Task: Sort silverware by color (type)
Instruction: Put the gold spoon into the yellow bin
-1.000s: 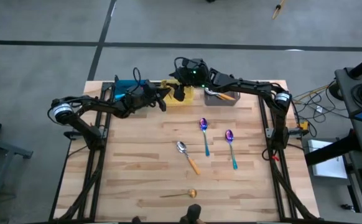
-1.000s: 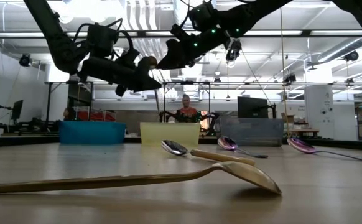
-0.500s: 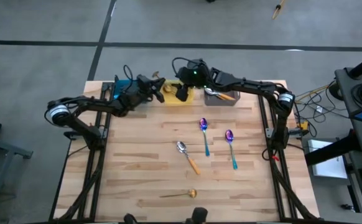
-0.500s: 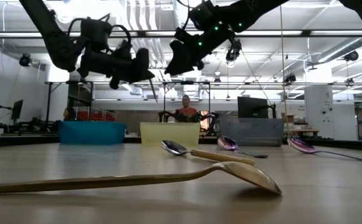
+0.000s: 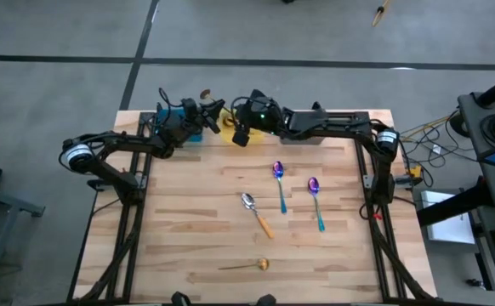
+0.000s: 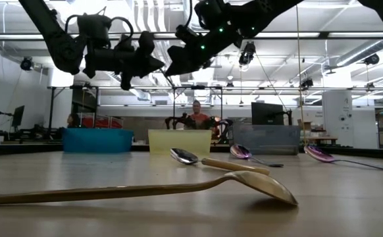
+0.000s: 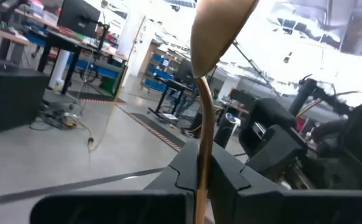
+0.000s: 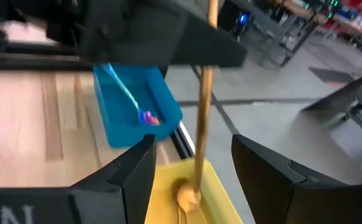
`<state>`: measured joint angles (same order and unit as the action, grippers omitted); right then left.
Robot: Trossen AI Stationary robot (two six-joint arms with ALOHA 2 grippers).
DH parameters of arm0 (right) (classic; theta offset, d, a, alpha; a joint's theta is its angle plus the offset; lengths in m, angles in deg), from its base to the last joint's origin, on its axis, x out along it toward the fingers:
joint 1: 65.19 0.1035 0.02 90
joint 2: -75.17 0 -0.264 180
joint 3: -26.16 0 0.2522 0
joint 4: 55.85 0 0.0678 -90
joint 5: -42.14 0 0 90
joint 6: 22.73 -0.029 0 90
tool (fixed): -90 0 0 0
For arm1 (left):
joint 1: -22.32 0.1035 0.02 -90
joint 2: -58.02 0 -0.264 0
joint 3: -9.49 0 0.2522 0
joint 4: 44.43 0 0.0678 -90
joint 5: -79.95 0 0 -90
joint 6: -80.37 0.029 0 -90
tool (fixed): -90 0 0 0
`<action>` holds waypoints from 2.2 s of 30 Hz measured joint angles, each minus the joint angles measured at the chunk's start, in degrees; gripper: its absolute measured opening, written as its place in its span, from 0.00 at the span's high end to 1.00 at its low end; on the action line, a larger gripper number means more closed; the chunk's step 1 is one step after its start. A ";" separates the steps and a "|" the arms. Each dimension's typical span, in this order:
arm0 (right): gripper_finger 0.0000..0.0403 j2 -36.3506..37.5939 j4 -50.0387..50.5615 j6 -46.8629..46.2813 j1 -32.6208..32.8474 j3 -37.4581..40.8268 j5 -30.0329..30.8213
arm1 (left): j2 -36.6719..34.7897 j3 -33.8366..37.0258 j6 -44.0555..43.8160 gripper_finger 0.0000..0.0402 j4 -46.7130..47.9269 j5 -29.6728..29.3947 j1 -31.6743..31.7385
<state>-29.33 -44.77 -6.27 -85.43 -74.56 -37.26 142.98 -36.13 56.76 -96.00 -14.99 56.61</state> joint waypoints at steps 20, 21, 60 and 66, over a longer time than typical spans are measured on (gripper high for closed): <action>0.87 -2.24 -4.52 1.57 0.10 0.02 2.47 | 0.12 0.13 -5.38 0.99 -0.62 2.62 0.02; 0.91 -2.24 -4.50 1.57 0.11 0.02 2.47 | 0.12 0.13 -5.38 0.99 -0.67 2.62 0.02; 0.97 -8.52 49.25 -1.92 -10.98 -29.01 -10.68 | -10.17 0.20 15.73 0.49 34.20 -9.64 2.47; 0.97 -18.06 60.52 -5.36 -12.56 -37.91 -12.15 | -17.53 0.20 19.91 0.49 38.40 -13.39 2.51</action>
<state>-47.39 15.75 -11.63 -97.99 -112.47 -49.40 125.45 -35.93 76.66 -57.60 -28.39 59.12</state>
